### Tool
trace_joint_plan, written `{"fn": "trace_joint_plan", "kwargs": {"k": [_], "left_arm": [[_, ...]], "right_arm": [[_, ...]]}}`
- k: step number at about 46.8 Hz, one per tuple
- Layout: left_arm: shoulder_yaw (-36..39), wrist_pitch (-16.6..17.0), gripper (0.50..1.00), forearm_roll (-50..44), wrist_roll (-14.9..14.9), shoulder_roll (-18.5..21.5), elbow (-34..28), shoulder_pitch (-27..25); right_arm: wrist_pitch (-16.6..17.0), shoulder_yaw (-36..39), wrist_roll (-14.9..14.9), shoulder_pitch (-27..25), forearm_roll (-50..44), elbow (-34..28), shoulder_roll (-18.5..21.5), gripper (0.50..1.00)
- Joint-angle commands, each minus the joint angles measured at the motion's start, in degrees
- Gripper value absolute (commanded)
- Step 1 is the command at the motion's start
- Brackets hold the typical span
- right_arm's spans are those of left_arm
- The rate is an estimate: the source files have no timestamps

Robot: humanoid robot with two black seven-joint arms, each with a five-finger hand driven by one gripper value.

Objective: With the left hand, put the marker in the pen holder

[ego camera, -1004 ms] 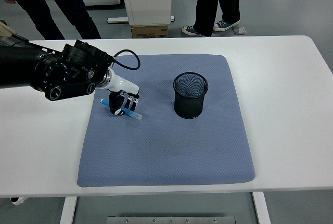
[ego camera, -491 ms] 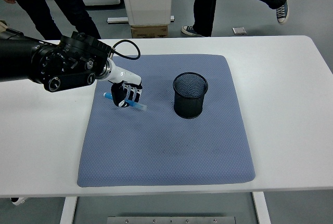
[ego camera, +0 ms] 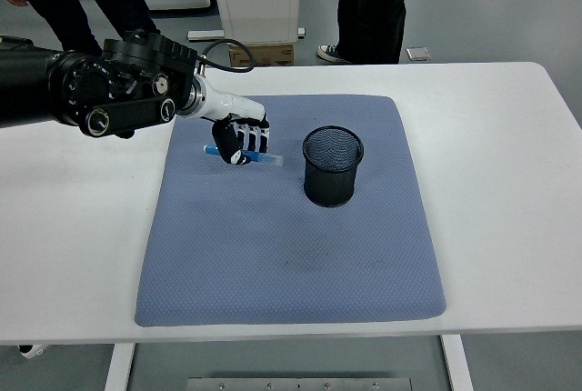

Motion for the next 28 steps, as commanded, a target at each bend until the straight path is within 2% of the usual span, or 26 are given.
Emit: {"fn": "trace_joint_plan", "kwargs": {"k": [1, 16, 28], "left_arm": [[-0.7, 0.0, 0.5, -0.3, 0.1, -0.1, 0.0, -0.6], [-1.3, -0.1, 0.5, -1.9, 0.0, 0.0, -0.1, -2.9], [-5.2, -0.1, 0.5, -3.8, 0.1, -0.1, 0.0, -3.7]], "right_arm": [[0.0, 0.0, 0.0, 0.0, 0.0, 0.0, 0.0, 1.0], [0.0, 0.0, 0.0, 0.0, 0.0, 0.0, 0.0, 1.0], [0.0, 0.0, 0.0, 0.0, 0.0, 0.0, 0.0, 1.0]]}}
